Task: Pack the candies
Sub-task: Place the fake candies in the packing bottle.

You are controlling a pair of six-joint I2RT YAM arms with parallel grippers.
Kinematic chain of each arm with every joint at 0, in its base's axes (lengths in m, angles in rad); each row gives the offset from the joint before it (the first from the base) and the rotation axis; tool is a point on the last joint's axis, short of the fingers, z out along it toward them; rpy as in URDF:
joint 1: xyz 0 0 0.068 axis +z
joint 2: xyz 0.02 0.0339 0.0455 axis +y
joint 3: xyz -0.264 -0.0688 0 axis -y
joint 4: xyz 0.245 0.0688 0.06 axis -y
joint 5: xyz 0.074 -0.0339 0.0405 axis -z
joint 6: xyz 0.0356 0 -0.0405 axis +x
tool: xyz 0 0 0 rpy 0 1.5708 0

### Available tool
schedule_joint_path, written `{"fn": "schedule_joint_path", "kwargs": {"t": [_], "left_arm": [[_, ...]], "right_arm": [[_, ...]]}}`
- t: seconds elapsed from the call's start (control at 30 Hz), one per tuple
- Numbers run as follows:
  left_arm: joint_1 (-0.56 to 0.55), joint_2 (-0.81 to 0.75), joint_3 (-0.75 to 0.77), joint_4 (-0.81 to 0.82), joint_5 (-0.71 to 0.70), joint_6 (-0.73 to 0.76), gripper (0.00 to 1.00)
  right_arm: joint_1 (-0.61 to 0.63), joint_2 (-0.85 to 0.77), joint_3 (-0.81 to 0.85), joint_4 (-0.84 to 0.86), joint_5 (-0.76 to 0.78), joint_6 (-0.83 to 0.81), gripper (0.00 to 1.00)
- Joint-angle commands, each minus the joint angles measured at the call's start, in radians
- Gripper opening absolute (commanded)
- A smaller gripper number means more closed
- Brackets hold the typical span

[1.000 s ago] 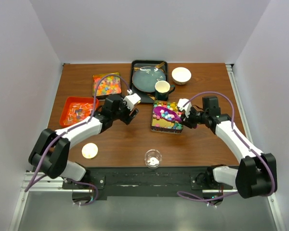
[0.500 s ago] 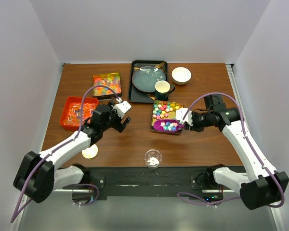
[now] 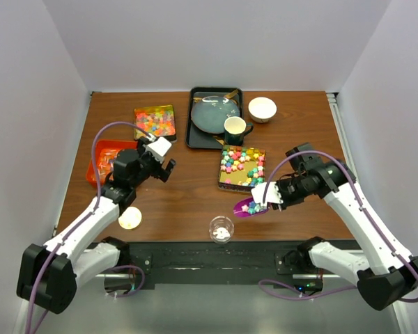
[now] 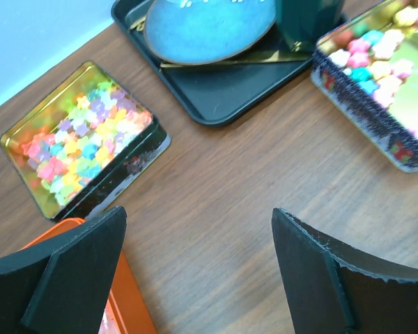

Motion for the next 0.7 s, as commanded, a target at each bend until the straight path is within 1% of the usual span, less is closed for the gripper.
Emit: {"fn": "schedule_joint_path", "kwargs": {"t": [0.0, 0.23, 0.27, 0.43, 0.5, 0.67], "left_arm": [[0.012, -0.058, -0.036, -0.003, 0.075, -0.021, 0.90], [0.035, -0.113, -0.072, -0.008, 0.100, -0.021, 0.90], [0.038, -0.115, -0.070, -0.008, 0.108, -0.019, 0.90], [0.050, -0.127, -0.064, -0.008, 0.124, -0.019, 0.90], [0.049, -0.131, -0.072, -0.003, 0.126, -0.018, 0.90], [0.049, -0.127, -0.088, -0.020, 0.178, -0.025, 0.89]], "right_arm": [[0.061, -0.010, 0.046, -0.030, 0.074, 0.024, 0.00], [0.176, 0.030, 0.058, 0.019, 0.129, 0.125, 0.00], [0.208, 0.040, 0.058, 0.025, 0.143, 0.145, 0.00], [0.298, 0.076, 0.064, 0.062, 0.237, 0.197, 0.00], [0.354, 0.091, 0.064, 0.071, 0.270, 0.226, 0.00], [0.449, 0.125, 0.084, 0.086, 0.355, 0.274, 0.00]]}}
